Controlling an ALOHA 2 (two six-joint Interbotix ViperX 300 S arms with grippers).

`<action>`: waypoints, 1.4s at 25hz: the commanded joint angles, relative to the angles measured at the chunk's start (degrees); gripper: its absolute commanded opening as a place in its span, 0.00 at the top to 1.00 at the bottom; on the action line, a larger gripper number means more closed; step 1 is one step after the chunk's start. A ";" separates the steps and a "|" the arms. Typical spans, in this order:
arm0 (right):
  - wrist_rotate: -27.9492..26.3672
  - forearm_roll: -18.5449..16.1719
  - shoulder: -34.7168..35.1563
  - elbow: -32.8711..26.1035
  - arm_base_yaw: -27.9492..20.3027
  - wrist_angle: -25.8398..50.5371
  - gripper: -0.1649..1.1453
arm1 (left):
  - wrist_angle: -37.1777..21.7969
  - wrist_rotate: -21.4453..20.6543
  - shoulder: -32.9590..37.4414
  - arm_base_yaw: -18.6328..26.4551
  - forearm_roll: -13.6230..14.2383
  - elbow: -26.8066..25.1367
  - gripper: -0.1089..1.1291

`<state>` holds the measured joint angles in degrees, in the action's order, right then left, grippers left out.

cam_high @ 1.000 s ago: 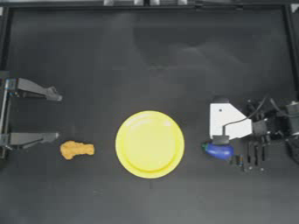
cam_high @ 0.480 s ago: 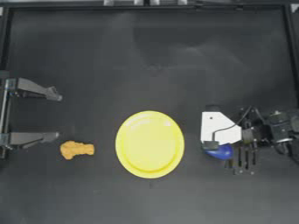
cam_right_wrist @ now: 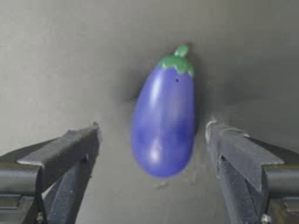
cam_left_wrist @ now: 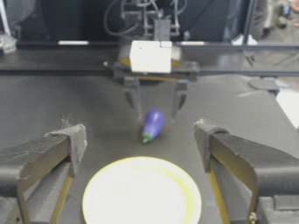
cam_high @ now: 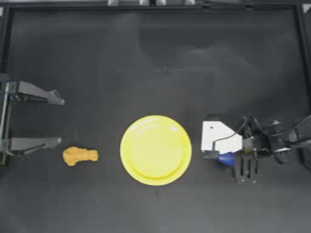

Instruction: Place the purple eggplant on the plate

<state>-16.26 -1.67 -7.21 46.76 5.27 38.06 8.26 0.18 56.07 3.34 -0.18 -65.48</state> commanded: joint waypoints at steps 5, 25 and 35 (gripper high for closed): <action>-0.18 -0.26 1.58 -0.26 0.00 -1.32 0.12 | 0.35 0.18 -0.35 0.09 0.09 0.44 0.08; -2.46 -5.36 -6.42 -6.50 0.09 2.99 0.67 | 0.35 0.35 -0.26 0.09 0.09 0.26 0.08; 6.86 -9.05 -0.44 -19.69 -0.26 6.42 0.66 | 0.26 0.35 -0.35 0.09 0.00 0.09 0.08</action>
<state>-10.37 -10.63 -7.91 29.97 5.19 44.47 8.26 0.44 56.07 3.34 -0.18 -65.92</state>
